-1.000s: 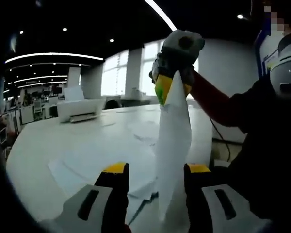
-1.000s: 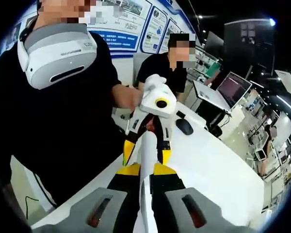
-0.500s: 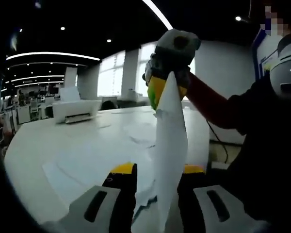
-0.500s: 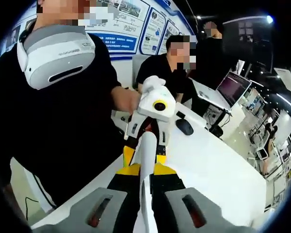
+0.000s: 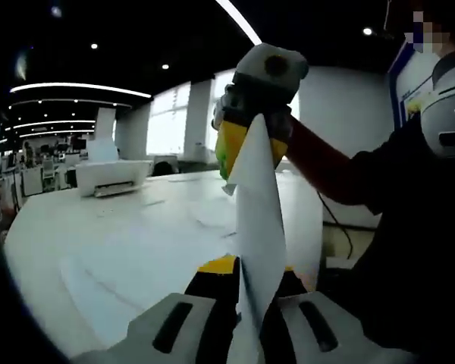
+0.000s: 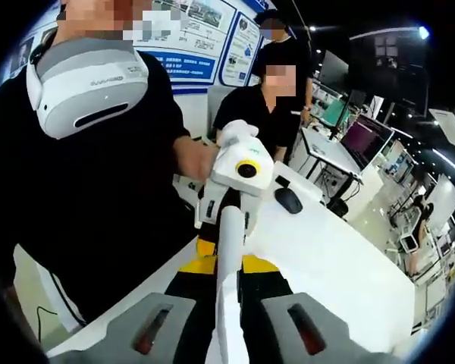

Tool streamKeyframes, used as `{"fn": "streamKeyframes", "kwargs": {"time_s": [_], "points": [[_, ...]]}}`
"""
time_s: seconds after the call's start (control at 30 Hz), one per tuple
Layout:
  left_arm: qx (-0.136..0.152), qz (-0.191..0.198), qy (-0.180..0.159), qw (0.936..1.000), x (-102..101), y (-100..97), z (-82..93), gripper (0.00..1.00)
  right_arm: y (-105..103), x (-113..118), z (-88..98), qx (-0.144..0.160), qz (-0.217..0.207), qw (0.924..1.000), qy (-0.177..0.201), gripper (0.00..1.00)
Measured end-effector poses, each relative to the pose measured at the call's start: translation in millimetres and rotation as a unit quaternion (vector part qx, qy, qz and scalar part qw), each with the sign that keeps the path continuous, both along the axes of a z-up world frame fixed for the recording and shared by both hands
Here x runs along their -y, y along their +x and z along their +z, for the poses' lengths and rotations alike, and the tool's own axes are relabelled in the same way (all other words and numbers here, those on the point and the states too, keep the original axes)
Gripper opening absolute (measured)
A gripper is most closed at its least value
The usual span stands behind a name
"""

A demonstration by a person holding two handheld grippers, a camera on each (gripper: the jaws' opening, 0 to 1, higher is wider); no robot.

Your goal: Organize the stack of printing papers by aligning and flattening the scattered papers on the table

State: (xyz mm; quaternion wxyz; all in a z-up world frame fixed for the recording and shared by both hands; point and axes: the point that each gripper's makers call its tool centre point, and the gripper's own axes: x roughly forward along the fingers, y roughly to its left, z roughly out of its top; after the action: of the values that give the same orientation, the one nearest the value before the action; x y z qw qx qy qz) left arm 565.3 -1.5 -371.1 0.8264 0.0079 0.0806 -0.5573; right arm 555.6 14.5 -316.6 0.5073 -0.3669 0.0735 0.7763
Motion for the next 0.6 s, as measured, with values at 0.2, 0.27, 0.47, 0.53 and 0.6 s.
{"fn": "streamKeyframes", "kwargs": {"time_s": [0.2, 0.27, 0.47, 0.53, 0.6], "points": [[0.001, 0.003, -0.001, 1.0000, 1, -1.0, 0.6, 0.06, -1, -4, 8.8, 0.019, -0.003, 0.9993, 0.033, 0.21], [-0.001, 0.004, -0.001, 1.0000, 2, -0.9, 0.3, 0.06, -2, -7, 12.7, 0.024, -0.005, 0.9987, 0.044, 0.25], [0.000, 0.010, 0.000, 1.0000, 1, -0.1, 2.2, 0.06, 2, -10, 27.4, 0.036, -0.020, 0.9963, 0.076, 0.35], [-0.002, 0.011, -0.002, 0.9999, 1, 0.1, 2.4, 0.06, 3, -10, 34.6, 0.035, -0.025, 0.9949, 0.092, 0.37], [-0.001, 0.012, 0.000, 0.9999, 0, 0.3, 2.0, 0.06, 5, -10, 40.5, 0.033, -0.031, 0.9935, 0.105, 0.39]]}}
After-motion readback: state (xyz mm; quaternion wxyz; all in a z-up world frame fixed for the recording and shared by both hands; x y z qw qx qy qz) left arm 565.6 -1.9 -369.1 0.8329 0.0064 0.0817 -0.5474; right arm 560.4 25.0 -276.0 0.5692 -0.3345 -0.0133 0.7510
